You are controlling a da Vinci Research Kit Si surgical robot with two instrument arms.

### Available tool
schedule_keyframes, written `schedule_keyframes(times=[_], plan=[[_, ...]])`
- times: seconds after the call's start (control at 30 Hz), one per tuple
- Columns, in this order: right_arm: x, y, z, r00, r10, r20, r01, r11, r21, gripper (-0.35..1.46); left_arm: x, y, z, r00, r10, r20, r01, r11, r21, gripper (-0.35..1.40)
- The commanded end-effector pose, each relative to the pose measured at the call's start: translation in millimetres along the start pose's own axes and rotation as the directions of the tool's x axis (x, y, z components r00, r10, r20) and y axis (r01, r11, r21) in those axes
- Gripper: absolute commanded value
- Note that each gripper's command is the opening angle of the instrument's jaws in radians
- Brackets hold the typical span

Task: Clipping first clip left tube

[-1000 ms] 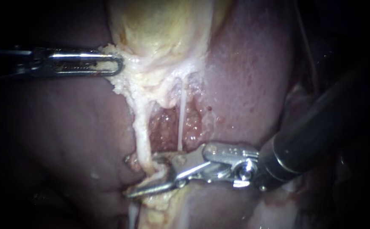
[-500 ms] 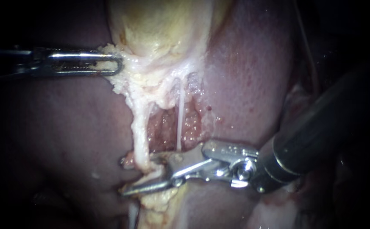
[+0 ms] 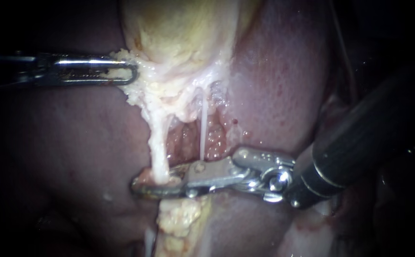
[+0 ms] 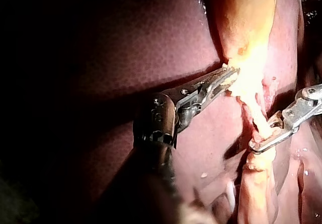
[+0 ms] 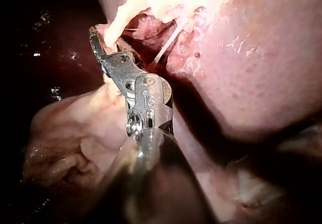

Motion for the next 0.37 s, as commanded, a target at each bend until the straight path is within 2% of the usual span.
schedule_keyframes(times=[0.03, 0.37], plan=[[0.0, 0.0, 0.0, 1.000, 0.001, 0.001, -0.001, 1.000, 0.002, -0.35, 0.0, 0.0, 0.0, 1.0000, 0.000, 0.000, 0.000, 1.000, 0.001, -0.35], [-0.1, -0.1, 0.1, 1.000, 0.006, 0.001, -0.006, 1.000, 0.003, -0.35, 0.0, 0.0, 0.0, 1.0000, 0.000, 0.000, 0.000, 1.000, 0.001, -0.35]])
